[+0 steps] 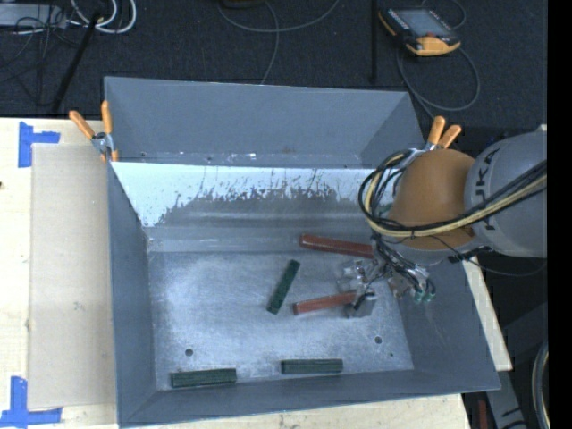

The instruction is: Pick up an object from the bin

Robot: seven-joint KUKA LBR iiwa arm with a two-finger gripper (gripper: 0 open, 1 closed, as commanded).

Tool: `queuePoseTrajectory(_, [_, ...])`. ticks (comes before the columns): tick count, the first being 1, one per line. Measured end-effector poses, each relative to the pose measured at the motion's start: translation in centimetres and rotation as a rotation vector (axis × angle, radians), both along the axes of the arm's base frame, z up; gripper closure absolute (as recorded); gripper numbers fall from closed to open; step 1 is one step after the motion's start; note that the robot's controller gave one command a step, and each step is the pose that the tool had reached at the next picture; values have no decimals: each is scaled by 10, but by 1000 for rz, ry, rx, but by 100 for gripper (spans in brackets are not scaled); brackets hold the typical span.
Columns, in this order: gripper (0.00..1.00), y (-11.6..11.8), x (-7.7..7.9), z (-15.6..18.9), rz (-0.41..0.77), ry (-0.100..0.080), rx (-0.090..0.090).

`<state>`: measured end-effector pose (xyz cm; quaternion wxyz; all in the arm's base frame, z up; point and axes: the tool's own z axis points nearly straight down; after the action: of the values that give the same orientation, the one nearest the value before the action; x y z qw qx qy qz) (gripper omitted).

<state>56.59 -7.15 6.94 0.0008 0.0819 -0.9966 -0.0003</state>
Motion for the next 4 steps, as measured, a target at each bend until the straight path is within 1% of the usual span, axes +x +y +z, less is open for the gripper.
queuePoseTrajectory(1, [100,22,-2,131,38,-10,-1])
queuePoseTrajectory(2, [100,-12,-13,90,-53,3,0])
queuePoseTrajectory(3, [100,-26,-2,2,214,3,2])
queuePoseTrajectory(4, [0,-26,-1,3,215,0,1])
